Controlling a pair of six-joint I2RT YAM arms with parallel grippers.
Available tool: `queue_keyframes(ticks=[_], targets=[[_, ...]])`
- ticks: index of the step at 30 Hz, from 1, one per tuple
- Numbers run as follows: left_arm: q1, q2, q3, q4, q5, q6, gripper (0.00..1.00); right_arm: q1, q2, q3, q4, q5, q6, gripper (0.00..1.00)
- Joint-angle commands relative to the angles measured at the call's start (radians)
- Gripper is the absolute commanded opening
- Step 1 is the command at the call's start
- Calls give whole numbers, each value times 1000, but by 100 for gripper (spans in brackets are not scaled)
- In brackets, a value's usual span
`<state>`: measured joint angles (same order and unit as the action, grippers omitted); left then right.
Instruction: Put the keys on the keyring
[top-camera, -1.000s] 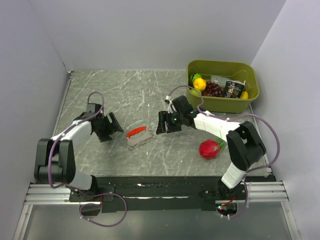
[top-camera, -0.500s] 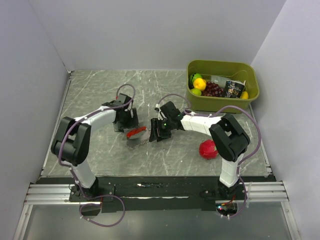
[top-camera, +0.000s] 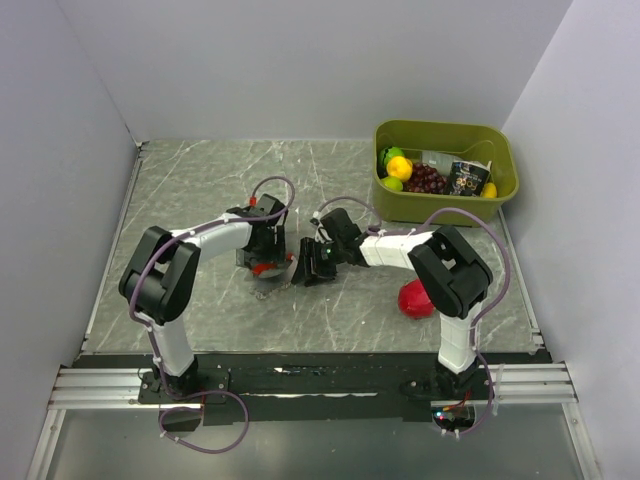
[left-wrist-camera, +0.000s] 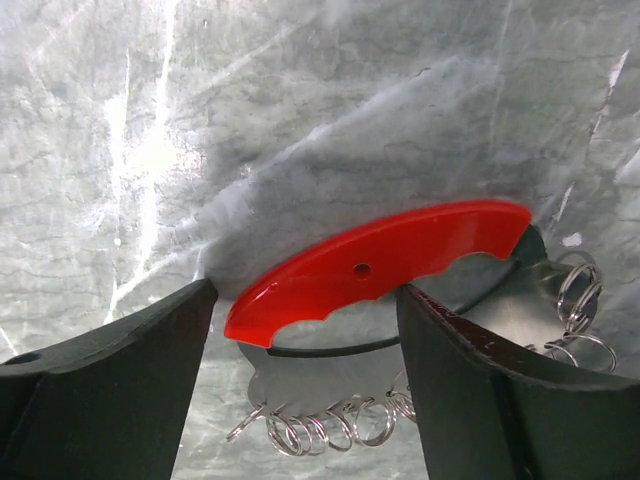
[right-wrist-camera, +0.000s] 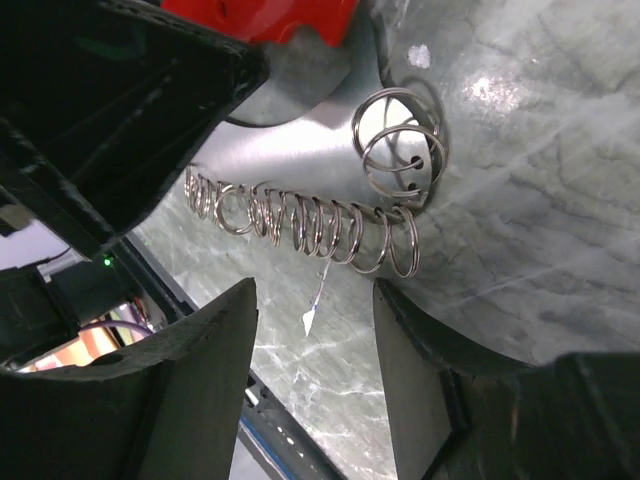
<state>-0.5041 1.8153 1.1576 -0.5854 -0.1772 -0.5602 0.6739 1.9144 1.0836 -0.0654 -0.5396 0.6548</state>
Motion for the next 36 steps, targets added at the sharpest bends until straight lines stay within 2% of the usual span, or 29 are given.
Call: queue_keyframes(ticks=[1, 6, 13, 18, 27, 36], targets=[[-19, 45, 27, -21, -90, 10, 78, 3, -34, -22, 55, 0, 20, 57], [-34, 84, 25, -4, -88, 8, 71, 3, -77, -33, 45, 9, 0, 58], [-37, 93, 8, 4, -76, 5, 54, -4, -133, -63, 23, 38, -30, 59], [-37, 76, -27, -2, -59, -15, 46, -11, -175, -76, -16, 66, -69, 59], [-37, -14, -157, 1, -4, -69, 35, -20, -219, -83, -59, 104, -124, 59], [-60, -82, -220, -16, -11, -92, 33, -20, -230, -70, -89, 122, -152, 60]])
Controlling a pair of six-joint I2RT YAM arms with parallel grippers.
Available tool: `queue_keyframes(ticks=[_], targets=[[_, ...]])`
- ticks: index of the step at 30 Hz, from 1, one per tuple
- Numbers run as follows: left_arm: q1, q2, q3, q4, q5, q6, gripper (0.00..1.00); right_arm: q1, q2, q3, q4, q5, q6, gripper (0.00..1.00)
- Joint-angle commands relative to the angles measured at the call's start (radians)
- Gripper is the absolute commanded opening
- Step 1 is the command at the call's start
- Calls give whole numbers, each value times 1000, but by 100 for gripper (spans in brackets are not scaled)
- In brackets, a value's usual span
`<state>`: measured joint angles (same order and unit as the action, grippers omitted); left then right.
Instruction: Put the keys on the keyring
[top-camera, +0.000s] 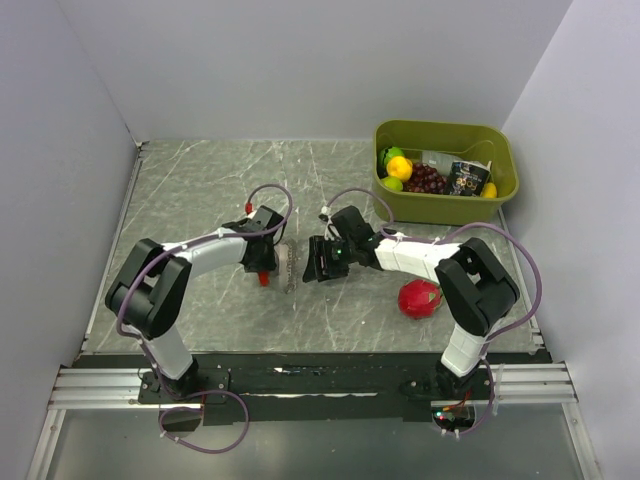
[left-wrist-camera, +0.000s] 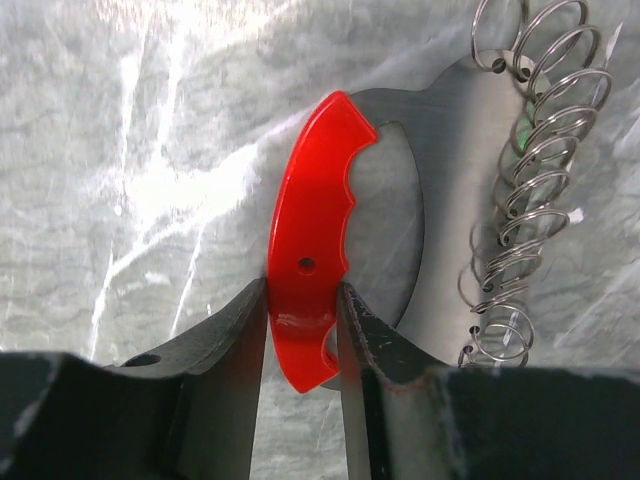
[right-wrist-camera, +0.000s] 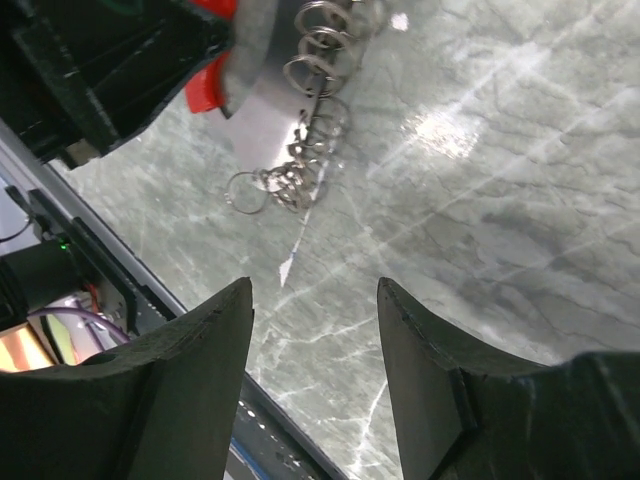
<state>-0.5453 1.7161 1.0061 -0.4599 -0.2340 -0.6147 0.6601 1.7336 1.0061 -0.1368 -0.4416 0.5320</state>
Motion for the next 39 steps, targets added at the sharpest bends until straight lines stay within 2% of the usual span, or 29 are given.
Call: queue_keyframes(ticks=[1, 13, 16, 17, 20, 24, 27, 32, 39], targets=[[-25, 14, -72, -144, 44, -40, 33, -7, -55, 6, -21, 27, -35, 60], [-79, -95, -83, -197, -21, -43, 37, -7, -103, 11, -52, 55, -75, 62], [-79, -127, -67, -214, -37, -37, 47, -7, -109, 12, -55, 57, -87, 62], [-79, -142, -64, -215, -41, -36, 58, -7, -111, 14, -57, 57, -89, 63], [-79, -176, -47, -226, -60, -37, 72, -7, -111, 19, -64, 55, -102, 63], [-79, -204, -26, -227, -59, -33, 79, -7, -112, 22, -66, 49, -116, 65], [-79, -214, -15, -214, -31, -28, 80, -7, -115, 20, -57, 32, -121, 67], [-56, -239, -44, -130, 106, -26, 82, -5, -126, 5, -44, 15, -132, 68], [89, -340, -161, 16, 353, -31, 81, -2, -146, -15, -53, 18, -150, 68]])
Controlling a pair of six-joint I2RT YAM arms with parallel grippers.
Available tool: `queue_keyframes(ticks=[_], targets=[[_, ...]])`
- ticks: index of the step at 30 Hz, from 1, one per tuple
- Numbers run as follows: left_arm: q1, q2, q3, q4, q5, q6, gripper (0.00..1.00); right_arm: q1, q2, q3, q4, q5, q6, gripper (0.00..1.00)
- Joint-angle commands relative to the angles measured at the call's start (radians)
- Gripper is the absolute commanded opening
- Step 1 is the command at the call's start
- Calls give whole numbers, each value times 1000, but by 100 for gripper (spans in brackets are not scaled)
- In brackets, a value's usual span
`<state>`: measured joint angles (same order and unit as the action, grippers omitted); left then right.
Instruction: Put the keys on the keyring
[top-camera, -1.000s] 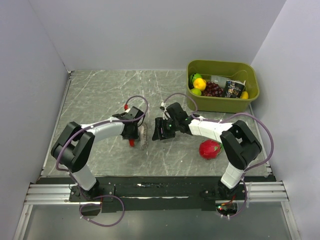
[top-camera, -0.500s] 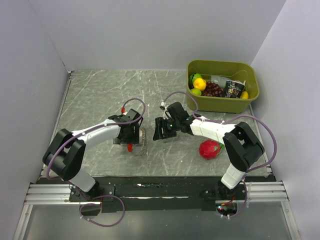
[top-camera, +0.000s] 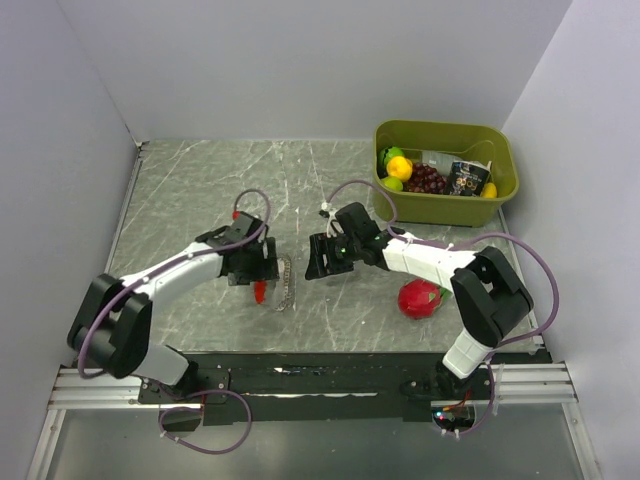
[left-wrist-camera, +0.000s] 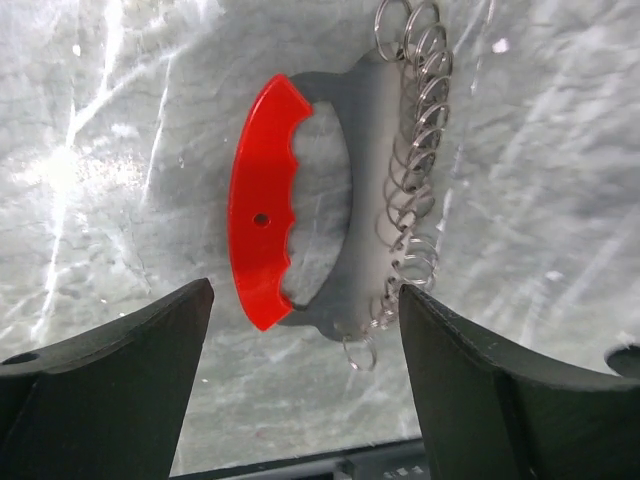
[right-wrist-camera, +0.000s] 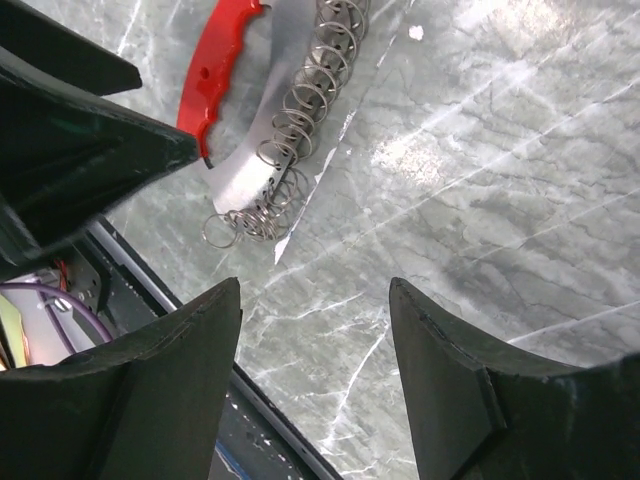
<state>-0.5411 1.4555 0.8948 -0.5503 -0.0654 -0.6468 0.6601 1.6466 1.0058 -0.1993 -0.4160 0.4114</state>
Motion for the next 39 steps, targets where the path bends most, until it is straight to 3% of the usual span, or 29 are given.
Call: queue_keyframes(ticks=[1, 8, 17, 22, 32, 39], targets=[[108, -111, -83, 122, 212, 1, 81, 1, -59, -16, 6, -7, -32, 68], [338, -222, -233, 219, 464, -8, 80, 30, -53, -4, -9, -1, -49, 68], [395, -239, -296, 254, 521, -80, 78, 128, -94, 16, -64, 81, -94, 68], [402, -280, -312, 294, 556, -137, 78, 257, -108, 46, -104, 207, -115, 67], [438, -330, -310, 256, 573, -123, 78, 386, 8, 165, -167, 377, -97, 65], [457, -365, -313, 259, 599, -143, 78, 409, 94, 238, -183, 399, -125, 60]])
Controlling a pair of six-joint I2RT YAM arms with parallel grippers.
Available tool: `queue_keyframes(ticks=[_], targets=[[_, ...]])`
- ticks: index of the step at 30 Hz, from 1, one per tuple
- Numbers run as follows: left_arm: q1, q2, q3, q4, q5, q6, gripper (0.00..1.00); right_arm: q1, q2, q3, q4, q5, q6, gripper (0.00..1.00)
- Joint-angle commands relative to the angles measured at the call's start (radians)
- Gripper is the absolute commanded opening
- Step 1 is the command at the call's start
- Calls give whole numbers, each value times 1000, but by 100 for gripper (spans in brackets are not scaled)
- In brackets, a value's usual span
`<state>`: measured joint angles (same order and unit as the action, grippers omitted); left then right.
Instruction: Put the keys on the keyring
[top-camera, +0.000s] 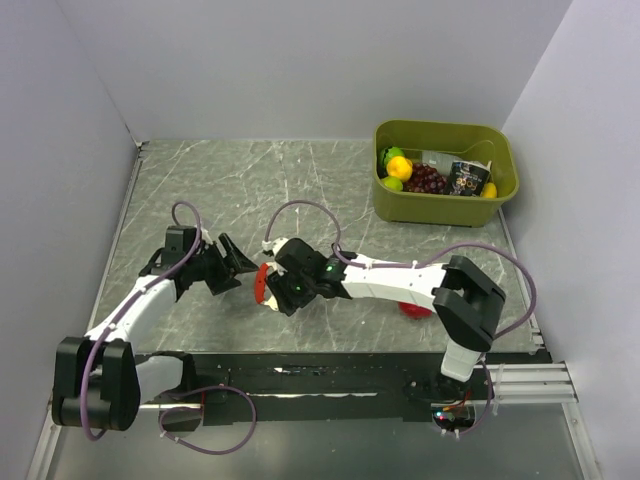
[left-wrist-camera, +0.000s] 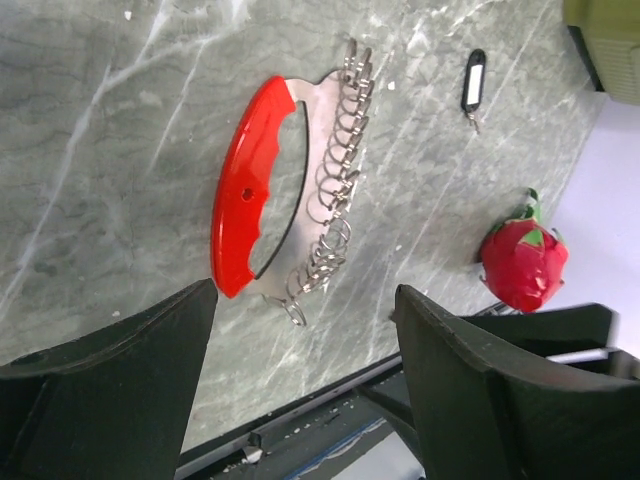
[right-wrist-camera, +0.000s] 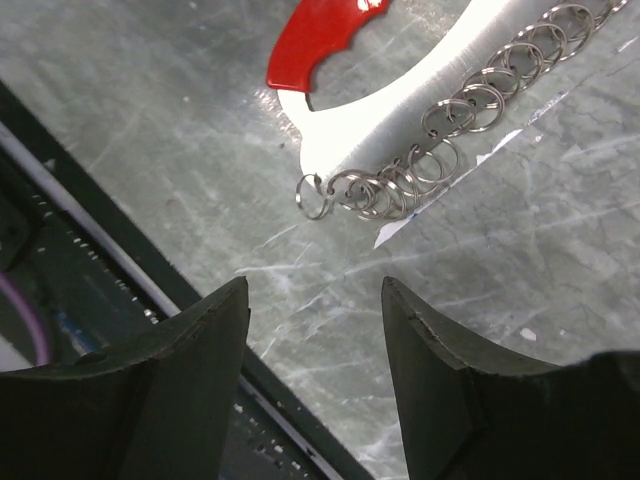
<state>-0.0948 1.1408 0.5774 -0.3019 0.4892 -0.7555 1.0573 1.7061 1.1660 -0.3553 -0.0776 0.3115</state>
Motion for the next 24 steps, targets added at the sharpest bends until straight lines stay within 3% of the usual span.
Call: queue_keyframes(ticks=[1, 6, 13, 24], targets=[[12, -56, 9, 9, 43, -39, 78, 10, 39, 83, -28, 65, -22, 60], [13, -85, 52, -29, 22, -30, 78, -9, 17, 77, -48, 130, -3, 60], [15, -105, 67, -55, 23, -22, 79, -181, -160, -78, 22, -14, 15, 62], [15, -75, 65, -37, 23, -13, 79, -125, -134, -11, -23, -4, -58, 62]])
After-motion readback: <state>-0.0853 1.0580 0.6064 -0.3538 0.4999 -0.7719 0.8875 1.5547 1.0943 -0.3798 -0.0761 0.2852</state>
